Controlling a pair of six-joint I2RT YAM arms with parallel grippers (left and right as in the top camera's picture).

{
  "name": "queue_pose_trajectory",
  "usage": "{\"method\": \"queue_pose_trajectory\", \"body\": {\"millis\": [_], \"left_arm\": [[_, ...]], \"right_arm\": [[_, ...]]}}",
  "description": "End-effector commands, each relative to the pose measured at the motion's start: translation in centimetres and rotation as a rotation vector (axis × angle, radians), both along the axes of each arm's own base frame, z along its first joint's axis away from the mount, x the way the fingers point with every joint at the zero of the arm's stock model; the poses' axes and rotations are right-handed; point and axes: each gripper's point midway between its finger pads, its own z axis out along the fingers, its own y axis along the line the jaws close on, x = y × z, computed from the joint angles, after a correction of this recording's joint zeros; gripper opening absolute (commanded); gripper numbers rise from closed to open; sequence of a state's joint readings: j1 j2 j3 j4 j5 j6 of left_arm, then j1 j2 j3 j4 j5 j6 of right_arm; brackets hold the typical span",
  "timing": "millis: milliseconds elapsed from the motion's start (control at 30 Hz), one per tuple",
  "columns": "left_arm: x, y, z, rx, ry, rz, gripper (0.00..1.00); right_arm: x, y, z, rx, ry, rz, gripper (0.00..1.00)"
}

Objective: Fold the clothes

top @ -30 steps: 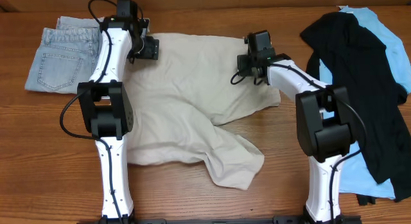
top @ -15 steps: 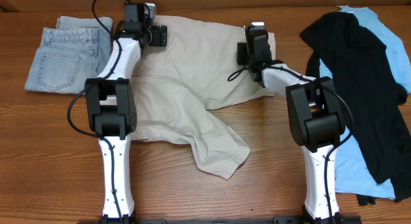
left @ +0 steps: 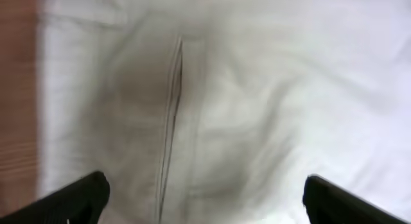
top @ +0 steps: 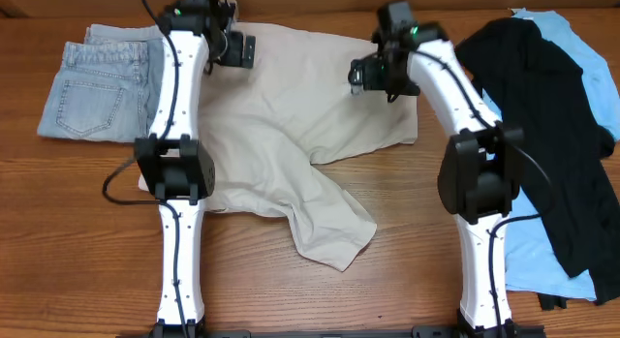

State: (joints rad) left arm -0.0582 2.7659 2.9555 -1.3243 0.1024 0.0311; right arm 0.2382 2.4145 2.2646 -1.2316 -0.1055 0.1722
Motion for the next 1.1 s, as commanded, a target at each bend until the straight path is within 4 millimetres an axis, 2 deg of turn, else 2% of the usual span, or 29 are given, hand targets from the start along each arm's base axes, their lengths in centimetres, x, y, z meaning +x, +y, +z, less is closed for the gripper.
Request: {"method": "queue_pose_trajectory", "body": {"millis": [0, 67, 167, 233, 300, 367, 467, 567, 733, 767, 867, 967, 1067], "left_arm": [[-1.3, -0.7, 8.8, -0.030, -0.132, -0.010, 1.00], [-3.2, -0.6, 11.1, -0.030, -0.121, -0.009, 1.00], [-6.3, -0.4, 13.8, -0.027, -0.090, -0.009, 1.00], [-8.2, -0.3, 15.0, -0.028, -0.061, -0.009, 1.00], [-8.7, -0.9, 16.0, -0.057, -0.071, -0.024, 1.00], [-9.1, -2.0, 16.0, -0.087, -0.057, -0.056, 1.00], [-10.4, -3.2, 14.2, -0.078, 0.037, -0.093, 1.00], [-13.0, -3.4, 12.2, -0.029, 0.168, -0.111, 1.00], [-18.9, -1.8, 9.7, 0.038, 0.372, -0.094, 0.94], [-20.7, -1.6, 9.1, 0.034, 0.426, -0.091, 0.93], [-23.4, -1.4, 7.8, 0.024, 0.514, -0.055, 0.91], [-25.0, -1.2, 5.8, 0.027, 0.561, -0.046, 0.91], [-25.3, -1.2, 3.9, 0.025, 0.561, -0.034, 0.91]], "right_arm": [[-1.9, 1.8, 10.8, 0.145, -0.093, 0.000, 1.00], [-4.4, 2.1, 12.8, 0.155, -0.062, 0.017, 1.00], [-8.1, 2.9, 14.3, 0.139, 0.003, 0.049, 1.00], [-10.5, 4.1, 14.5, 0.122, 0.058, 0.089, 1.00], [-12.6, 5.7, 14.2, 0.101, 0.111, 0.135, 0.98], [-14.1, 7.6, 13.5, 0.086, 0.142, 0.161, 0.97], [-16.3, 9.2, 11.7, 0.027, 0.203, 0.156, 0.97], [-18.2, 9.8, 9.8, -0.009, 0.281, 0.142, 0.98], [-20.0, 8.6, 7.4, -0.101, 0.359, 0.087, 0.98], [-20.4, 8.0, 6.9, -0.126, 0.375, 0.073, 0.98], [-21.2, 7.2, 6.1, -0.158, 0.400, 0.037, 0.98], [-22.1, 6.6, 4.6, -0.171, 0.423, 0.010, 0.98], [-23.5, 5.7, 2.0, -0.189, 0.456, -0.021, 0.98]]}}
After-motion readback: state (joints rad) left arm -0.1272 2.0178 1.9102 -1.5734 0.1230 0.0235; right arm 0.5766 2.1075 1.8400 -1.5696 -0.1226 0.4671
